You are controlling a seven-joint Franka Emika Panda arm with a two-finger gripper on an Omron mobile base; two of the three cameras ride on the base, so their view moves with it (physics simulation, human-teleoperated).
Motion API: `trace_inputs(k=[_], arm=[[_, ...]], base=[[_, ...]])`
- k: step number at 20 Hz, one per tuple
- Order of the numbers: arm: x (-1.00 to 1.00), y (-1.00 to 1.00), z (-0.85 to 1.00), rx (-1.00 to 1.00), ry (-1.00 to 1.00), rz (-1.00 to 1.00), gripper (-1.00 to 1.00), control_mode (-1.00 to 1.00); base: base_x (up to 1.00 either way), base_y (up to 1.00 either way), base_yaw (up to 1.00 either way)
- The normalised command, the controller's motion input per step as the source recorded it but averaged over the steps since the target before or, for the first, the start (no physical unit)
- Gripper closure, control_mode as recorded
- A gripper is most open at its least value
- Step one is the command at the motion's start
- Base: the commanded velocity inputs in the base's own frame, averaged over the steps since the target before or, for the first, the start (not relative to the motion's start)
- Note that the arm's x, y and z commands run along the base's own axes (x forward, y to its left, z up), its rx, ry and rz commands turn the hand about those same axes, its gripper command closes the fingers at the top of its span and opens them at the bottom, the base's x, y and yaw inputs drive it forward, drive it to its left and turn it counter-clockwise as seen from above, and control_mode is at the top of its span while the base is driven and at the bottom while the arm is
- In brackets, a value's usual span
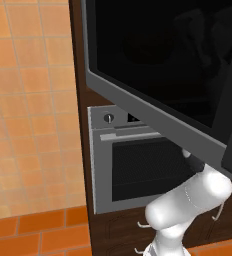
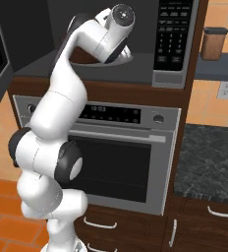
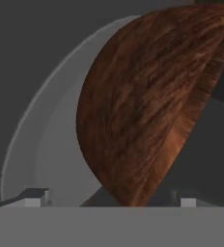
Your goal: Open the microwave, place the bowl with waffle inside the microwave, then close the microwave door and turn it on.
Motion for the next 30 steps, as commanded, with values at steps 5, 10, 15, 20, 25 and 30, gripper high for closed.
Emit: trace_inputs(k=[5, 10, 15, 20, 25, 30], arm=[[-0.83, -0.54, 0.27, 0.01, -0.05, 0.17, -1.0, -1.0], [-1.0, -0.54, -0.01, 0.0, -0.03, 0.28, -1.0, -1.0], [-1.0, -0.24, -0.37, 0.0, 0.0, 0.25, -1.0, -1.0], [-1.0, -0.02, -0.54, 0.0, 0.0, 0.2, -1.0, -1.0], [-1.0, 0.0, -0.61, 0.0, 0.0, 0.14, -1.0, -1.0], [-1.0, 0.15, -0.38, 0.0, 0.0, 0.05, -1.0, -1.0]], base=[[0.0, 0.0, 0.0], [0.0, 0.0, 0.0], [0.0, 0.0, 0.0], [0.0, 0.0, 0.0], [0.0, 0.0, 0.0], [0.0, 0.0, 0.0]])
